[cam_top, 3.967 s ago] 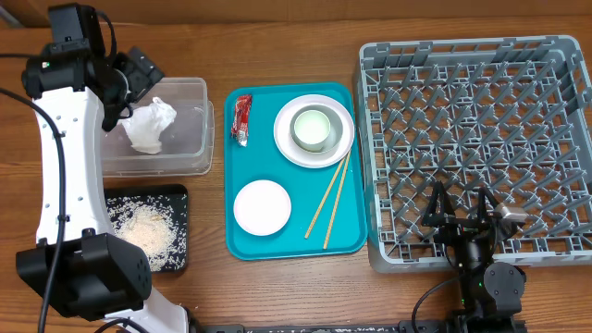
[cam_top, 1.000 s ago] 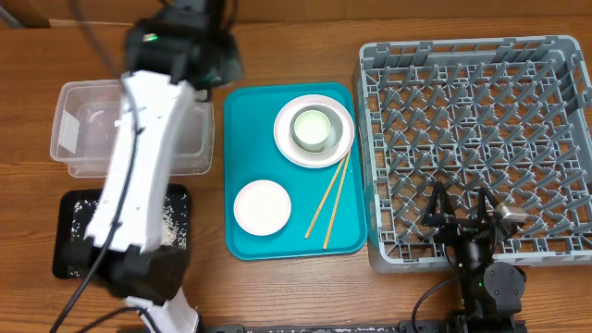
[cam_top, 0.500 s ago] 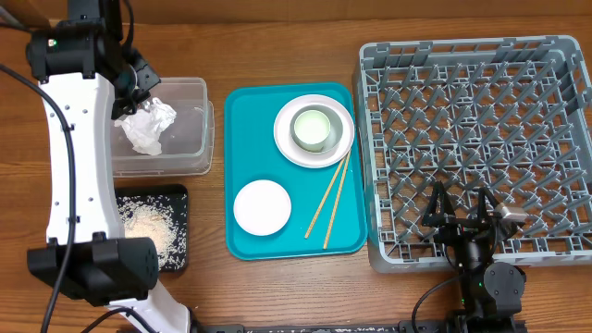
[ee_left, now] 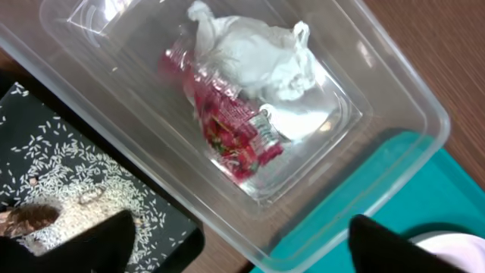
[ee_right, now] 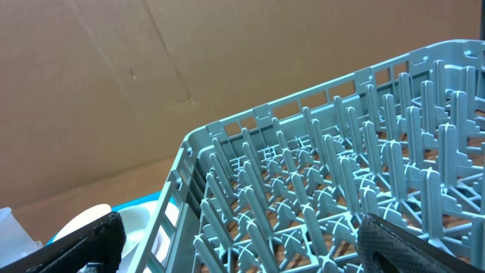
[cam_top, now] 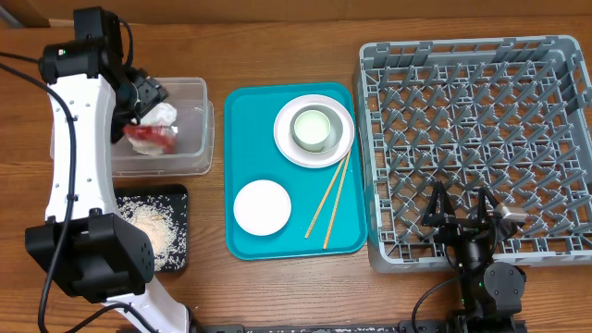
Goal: Sort waste into correct bins and load items into the dishwasher
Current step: 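Carry the red wrapper into the clear bin and release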
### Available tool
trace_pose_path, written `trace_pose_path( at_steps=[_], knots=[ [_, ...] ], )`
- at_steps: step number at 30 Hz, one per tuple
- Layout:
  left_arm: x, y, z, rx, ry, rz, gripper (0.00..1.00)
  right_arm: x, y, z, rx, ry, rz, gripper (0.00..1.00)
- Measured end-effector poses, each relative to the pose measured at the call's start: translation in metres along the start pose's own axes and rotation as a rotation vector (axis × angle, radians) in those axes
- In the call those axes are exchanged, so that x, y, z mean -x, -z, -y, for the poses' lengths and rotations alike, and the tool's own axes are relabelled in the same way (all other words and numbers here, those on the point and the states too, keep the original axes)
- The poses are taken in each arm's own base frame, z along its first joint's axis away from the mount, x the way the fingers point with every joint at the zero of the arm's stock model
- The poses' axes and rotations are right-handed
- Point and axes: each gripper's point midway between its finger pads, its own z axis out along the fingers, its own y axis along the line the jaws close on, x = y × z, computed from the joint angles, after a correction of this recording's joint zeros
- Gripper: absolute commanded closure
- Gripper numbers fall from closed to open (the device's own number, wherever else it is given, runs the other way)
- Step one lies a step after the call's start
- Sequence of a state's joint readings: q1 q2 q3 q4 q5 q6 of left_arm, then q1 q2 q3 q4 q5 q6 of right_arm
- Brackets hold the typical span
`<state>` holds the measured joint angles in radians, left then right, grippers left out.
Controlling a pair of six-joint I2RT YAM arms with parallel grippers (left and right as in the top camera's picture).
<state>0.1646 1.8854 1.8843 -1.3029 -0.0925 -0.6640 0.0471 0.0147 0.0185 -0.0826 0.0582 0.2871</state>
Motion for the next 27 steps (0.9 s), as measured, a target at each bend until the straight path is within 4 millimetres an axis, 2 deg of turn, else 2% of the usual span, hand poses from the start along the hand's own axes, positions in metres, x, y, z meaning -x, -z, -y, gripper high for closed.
trace_pose_path(
  at_steps=[9, 14, 16, 20, 27],
  knots=[
    [-0.002, 0.002, 0.009, -0.052, -0.01, -0.02, 0.07, 0.0, 0.0, 0.0, 0.0, -0.001, 0.0, 0.0],
    [0.0, 0.023, 0.013, -0.102, -0.008, 0.014, 0.06, 0.0, 0.0, 0.0, 0.0, 0.0, 0.0, 0.0],
    [0.002, 0.036, 0.013, -0.123, -0.008, 0.039, 0.0, 0.0, 0.0, 0.0, 0.0, 0.0, 0.0, 0.0],
    [0.005, 0.053, 0.013, -0.148, -0.008, 0.078, 0.0, 0.0, 0.0, 0.0, 0.0, 0.0, 0.0, 0.0],
    [0.006, 0.05, 0.014, -0.145, -0.008, 0.074, 0.0, 0.0, 0.0, 0.0, 0.0, 0.0, 0.0, 0.0]
  ],
)
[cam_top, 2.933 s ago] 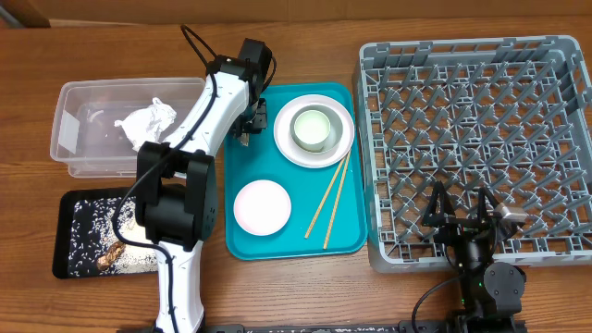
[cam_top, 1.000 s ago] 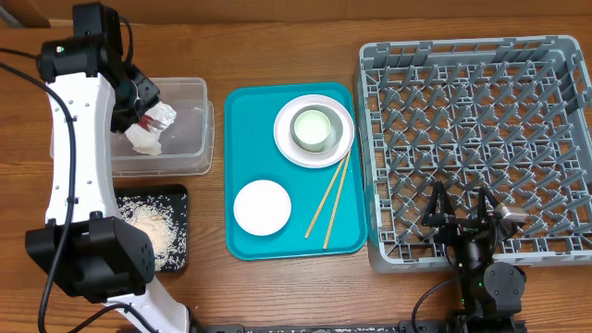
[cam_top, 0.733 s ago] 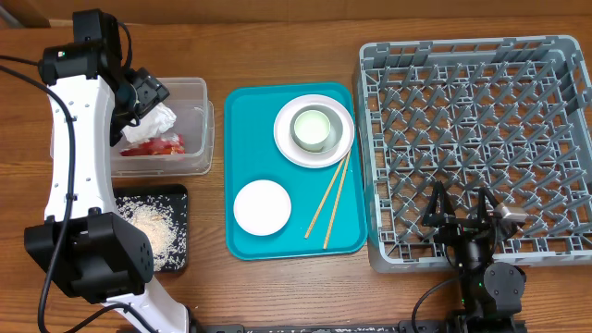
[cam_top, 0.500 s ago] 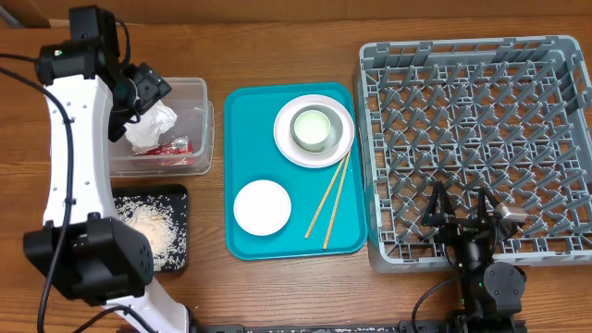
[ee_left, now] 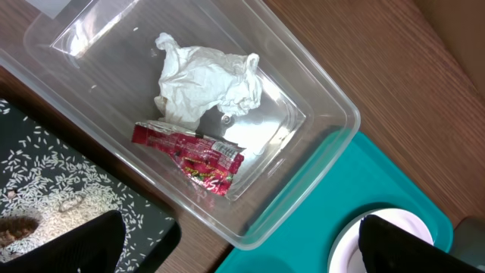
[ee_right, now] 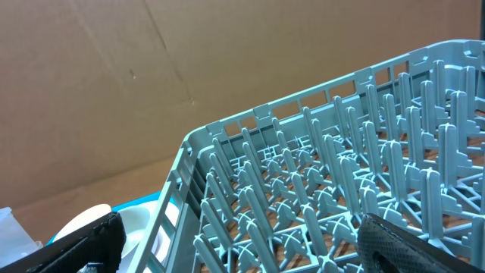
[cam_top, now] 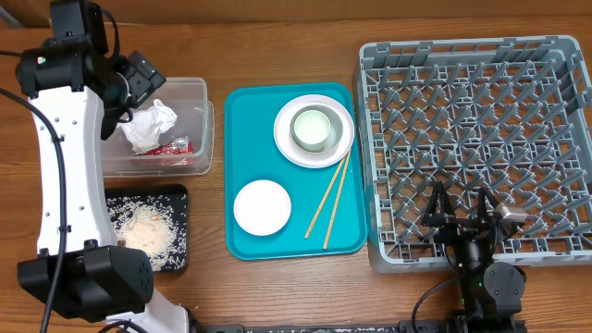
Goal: Sort waste into correct bins and load items into the dishwasher
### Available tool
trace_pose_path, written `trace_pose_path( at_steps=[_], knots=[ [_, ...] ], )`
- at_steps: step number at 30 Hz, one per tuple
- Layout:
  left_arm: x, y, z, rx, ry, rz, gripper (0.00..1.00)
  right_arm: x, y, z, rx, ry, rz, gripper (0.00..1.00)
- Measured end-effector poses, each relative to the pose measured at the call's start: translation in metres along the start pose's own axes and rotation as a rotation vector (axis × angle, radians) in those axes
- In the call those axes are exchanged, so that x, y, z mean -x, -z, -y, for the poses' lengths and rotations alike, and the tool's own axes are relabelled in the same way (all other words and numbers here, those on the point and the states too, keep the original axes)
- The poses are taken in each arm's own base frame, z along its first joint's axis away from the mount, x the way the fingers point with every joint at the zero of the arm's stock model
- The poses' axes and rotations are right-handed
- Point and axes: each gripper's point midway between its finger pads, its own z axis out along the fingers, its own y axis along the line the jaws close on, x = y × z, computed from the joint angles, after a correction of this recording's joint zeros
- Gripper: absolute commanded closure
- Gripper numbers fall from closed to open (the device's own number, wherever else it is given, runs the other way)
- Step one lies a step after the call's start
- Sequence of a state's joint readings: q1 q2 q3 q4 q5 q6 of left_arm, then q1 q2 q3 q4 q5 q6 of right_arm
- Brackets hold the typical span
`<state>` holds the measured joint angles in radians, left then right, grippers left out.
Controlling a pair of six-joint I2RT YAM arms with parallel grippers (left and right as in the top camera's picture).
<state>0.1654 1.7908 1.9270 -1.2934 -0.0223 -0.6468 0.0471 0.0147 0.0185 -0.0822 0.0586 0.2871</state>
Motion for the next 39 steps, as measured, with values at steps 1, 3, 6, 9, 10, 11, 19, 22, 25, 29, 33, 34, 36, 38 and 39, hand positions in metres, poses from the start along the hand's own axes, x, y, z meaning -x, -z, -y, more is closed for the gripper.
trace_pose_path(
  at_steps=[1, 3, 6, 9, 10, 11, 19, 22, 25, 29, 33, 34, 36, 38, 39],
  knots=[
    [0.0, -0.002, 0.0, 0.002, 0.0, -0.003, 0.0, 0.0, 0.0, 0.0, 0.0, 0.0, 0.0, 0.0],
    [-0.001, -0.006, 0.0, 0.009, 0.0, -0.012, 0.0, 0.0, 0.0, 0.0, 0.0, 0.0, -0.001, 0.0],
    [-0.002, -0.014, -0.001, 0.02, -0.001, -0.027, 0.0, 0.0, 0.0, 0.0, 0.0, 0.0, 0.0, 0.0],
    [-0.002, -0.02, -0.001, 0.029, -0.001, -0.039, 0.0, 0.0, 0.0, 0.0, 0.0, 0.0, -0.001, 0.0],
    [-0.002, -0.02, -0.001, 0.029, -0.001, -0.039, 0.0, 0.0, 0.0, 0.0, 0.0, -0.001, 0.0, 0.0],
    [-0.002, -0.02, -0.001, 0.029, -0.001, -0.039, 0.0, 0.0, 0.0, 0.0, 0.0, 0.0, 0.0, 0.0],
    [-0.007, -0.02, -0.005, 0.044, -0.004, -0.06, 0.0, 0.0, 0.0, 0.0, 0.0, 0.0, 0.0, 0.0],
    [-0.008, -0.02, -0.005, 0.042, -0.004, -0.063, 0.0, 0.0, 0.0, 0.0, 0.0, 0.0, 0.0, 0.0],
    [-0.008, -0.018, -0.005, 0.04, -0.004, -0.06, 0.0, 0.0, 0.0, 0.0, 0.0, 0.0, 0.0, 0.0],
    [-0.003, -0.003, -0.008, 0.02, 0.009, -0.027, 0.0, 0.0, 0.0, 0.0, 0.0, 0.0, 0.0, 0.0],
    [0.004, 0.024, -0.03, 0.016, 0.077, 0.006, 0.0, 0.0, 0.0, 0.0, 0.0, 0.0, 0.0, 0.0],
    [0.005, 0.03, -0.042, 0.028, 0.111, 0.007, 0.0, 0.0, 0.0, 0.0, 0.0, 0.0, 0.0, 0.0],
    [0.007, 0.04, -0.07, 0.065, 0.203, -0.004, 0.0, 0.0, 0.0, 0.0, 0.0, 0.0, 0.0, 0.0],
    [0.006, 0.045, -0.1, 0.117, 0.307, -0.029, 0.0, 0.0, 0.0, 0.0, 0.0, -0.001, 0.0, 0.0],
    [0.005, 0.046, -0.115, 0.143, 0.356, -0.043, 0.0, 0.0, 0.0, 0.0, 0.0, 0.0, 0.0, 0.0]
  ],
)
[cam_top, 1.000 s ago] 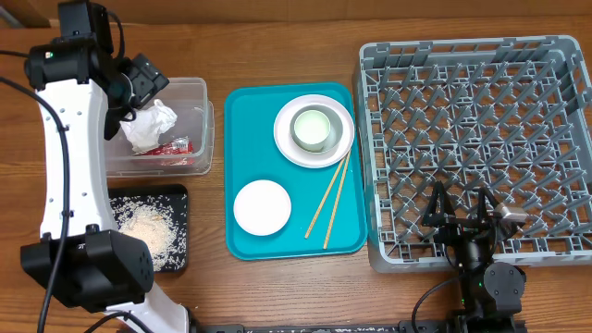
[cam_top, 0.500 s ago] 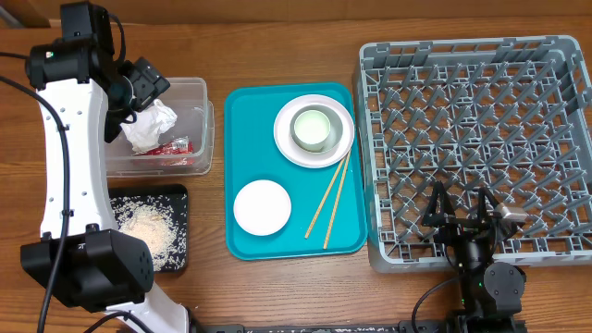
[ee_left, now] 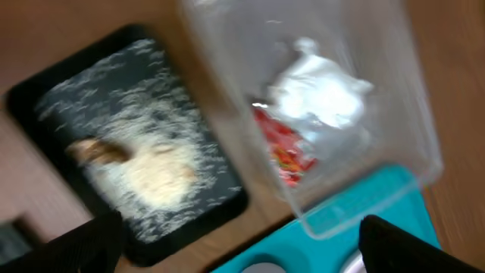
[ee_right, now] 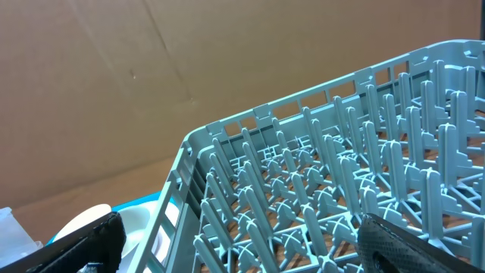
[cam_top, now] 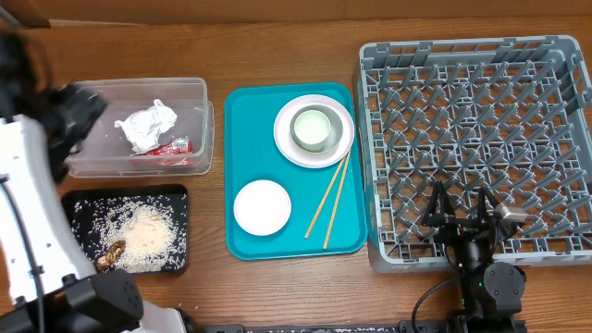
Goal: Sort waste into correct bins and load items into the dishwasher
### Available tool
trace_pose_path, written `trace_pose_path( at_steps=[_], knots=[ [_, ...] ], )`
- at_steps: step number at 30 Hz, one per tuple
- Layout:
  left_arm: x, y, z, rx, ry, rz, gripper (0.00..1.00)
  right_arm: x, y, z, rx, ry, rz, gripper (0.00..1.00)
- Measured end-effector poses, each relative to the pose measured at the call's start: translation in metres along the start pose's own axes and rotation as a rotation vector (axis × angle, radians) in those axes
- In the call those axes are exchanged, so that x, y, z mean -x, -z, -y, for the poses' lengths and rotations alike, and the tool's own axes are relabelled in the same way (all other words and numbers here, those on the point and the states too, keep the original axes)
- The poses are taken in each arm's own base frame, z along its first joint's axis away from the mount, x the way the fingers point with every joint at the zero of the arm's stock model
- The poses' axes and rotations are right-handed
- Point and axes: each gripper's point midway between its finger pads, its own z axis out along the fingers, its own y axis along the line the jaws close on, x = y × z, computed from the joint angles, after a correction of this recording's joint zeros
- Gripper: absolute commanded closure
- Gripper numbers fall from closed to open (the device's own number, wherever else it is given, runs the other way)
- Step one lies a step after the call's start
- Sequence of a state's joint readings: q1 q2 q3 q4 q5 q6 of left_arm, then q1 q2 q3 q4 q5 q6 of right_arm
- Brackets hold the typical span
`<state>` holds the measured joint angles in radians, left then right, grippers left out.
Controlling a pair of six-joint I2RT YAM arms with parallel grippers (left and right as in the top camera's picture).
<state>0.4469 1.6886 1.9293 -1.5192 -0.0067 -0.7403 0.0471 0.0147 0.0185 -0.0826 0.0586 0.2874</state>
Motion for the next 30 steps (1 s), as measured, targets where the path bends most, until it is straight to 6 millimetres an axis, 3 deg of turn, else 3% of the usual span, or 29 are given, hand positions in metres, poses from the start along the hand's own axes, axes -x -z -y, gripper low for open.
trace_pose_path(
  at_steps=[4, 9, 15, 30],
  knots=[
    [0.015, 0.002, -0.052, 0.086, 0.182, -0.035, 0.0, 0.0, 0.0, 0.0, 0.0, 0.0, 0.0, 0.0],
    [0.024, 0.005, -0.095, 0.144, 0.319, -0.06, 0.0, 0.0, 0.0, 0.0, 0.0, 0.0, 0.0, 0.0],
    [0.031, 0.007, -0.11, 0.172, 0.356, -0.039, 0.0, 0.0, 0.0, 0.0, 0.0, 0.0, 0.0, 0.0],
    [0.032, 0.007, -0.111, 0.178, 0.356, -0.034, 0.0, 0.0, 0.0, 0.0, 0.0, 0.0, 0.0, 0.0]
  ],
)
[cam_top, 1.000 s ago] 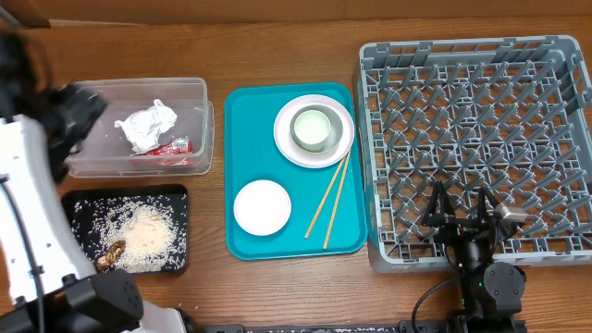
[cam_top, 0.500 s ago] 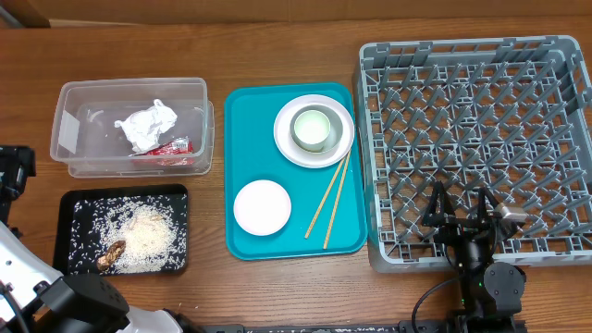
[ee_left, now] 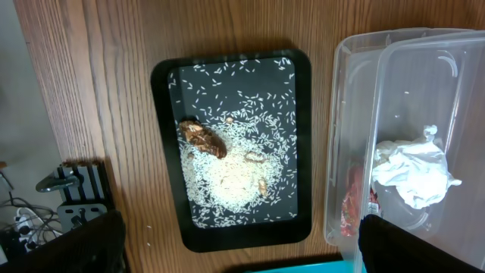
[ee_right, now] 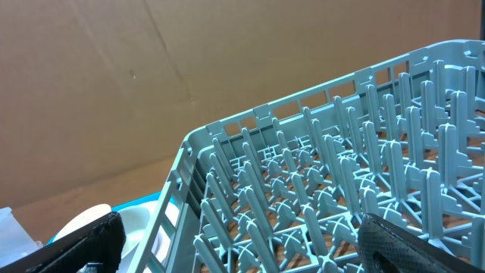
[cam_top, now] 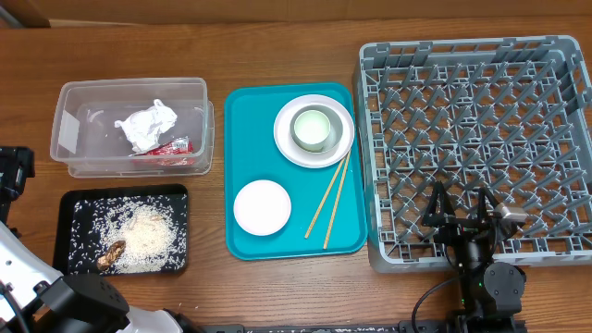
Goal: Sort waste into correct bins and load items into the dishwasher
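A clear bin (cam_top: 190, 97) at the back left holds a crumpled white tissue (cam_top: 145, 125) and a red wrapper (cam_top: 169, 146). In front of it a black tray (cam_top: 180, 231) carries rice and brown scraps. The teal tray (cam_top: 250, 120) bears a white plate (cam_top: 287, 139) with a green cup (cam_top: 313, 128), a small white dish (cam_top: 262, 206) and chopsticks (cam_top: 329, 199). The grey dish rack (cam_top: 555, 111) stands on the right. My left gripper (ee_left: 242, 262) hangs open and empty high above the black tray (ee_left: 170, 152) and bin (ee_left: 356, 114). My right gripper (cam_top: 462, 222) rests open at the rack's near edge (ee_right: 182, 182).
The left arm (cam_top: 9, 176) shows only at the table's far left edge. Cables and a small stand (ee_left: 68, 182) lie beyond that edge. Bare wood runs along the back and the front of the table.
My left arm was beside the clear bin's left end and now sits at the table's far left edge, its camera looking down on rice tray and bin. The right arm has not moved.
My left gripper was open low over the clear bin, just above the red wrapper and tissue. Then it stood higher with both lying in the bin. It then moved left of the bin, and now is at the table's edge. The right gripper stayed at the rack.
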### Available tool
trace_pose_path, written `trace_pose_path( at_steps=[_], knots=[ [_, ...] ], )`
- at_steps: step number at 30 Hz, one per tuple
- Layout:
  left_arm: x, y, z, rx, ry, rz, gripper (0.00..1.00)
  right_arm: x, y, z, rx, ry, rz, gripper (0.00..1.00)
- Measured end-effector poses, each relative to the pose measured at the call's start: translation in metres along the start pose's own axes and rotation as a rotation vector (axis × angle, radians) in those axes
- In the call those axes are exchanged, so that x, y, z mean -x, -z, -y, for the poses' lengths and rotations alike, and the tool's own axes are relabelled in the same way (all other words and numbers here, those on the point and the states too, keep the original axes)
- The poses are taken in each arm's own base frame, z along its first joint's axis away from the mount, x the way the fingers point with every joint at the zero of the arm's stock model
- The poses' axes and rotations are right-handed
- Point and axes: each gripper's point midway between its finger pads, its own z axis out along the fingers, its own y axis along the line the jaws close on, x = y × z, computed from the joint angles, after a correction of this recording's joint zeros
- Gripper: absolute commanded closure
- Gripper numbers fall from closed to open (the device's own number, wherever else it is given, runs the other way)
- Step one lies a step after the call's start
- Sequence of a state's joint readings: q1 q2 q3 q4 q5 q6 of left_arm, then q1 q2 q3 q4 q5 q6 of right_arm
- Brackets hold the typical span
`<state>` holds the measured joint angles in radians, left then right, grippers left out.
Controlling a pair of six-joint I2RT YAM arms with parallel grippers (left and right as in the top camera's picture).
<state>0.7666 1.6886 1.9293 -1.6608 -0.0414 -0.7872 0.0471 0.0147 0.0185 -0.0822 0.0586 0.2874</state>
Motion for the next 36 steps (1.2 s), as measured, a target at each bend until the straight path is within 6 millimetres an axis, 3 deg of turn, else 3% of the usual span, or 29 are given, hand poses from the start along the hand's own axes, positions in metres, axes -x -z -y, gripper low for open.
trace_pose_path(
  at_steps=[36],
  knots=[
    [0.0, 0.0, 0.0, 0.0, 0.0, 0.0, 0.0, -0.0002, 0.0, -0.0002, 0.001, -0.049, -0.001, 0.0]
  ],
)
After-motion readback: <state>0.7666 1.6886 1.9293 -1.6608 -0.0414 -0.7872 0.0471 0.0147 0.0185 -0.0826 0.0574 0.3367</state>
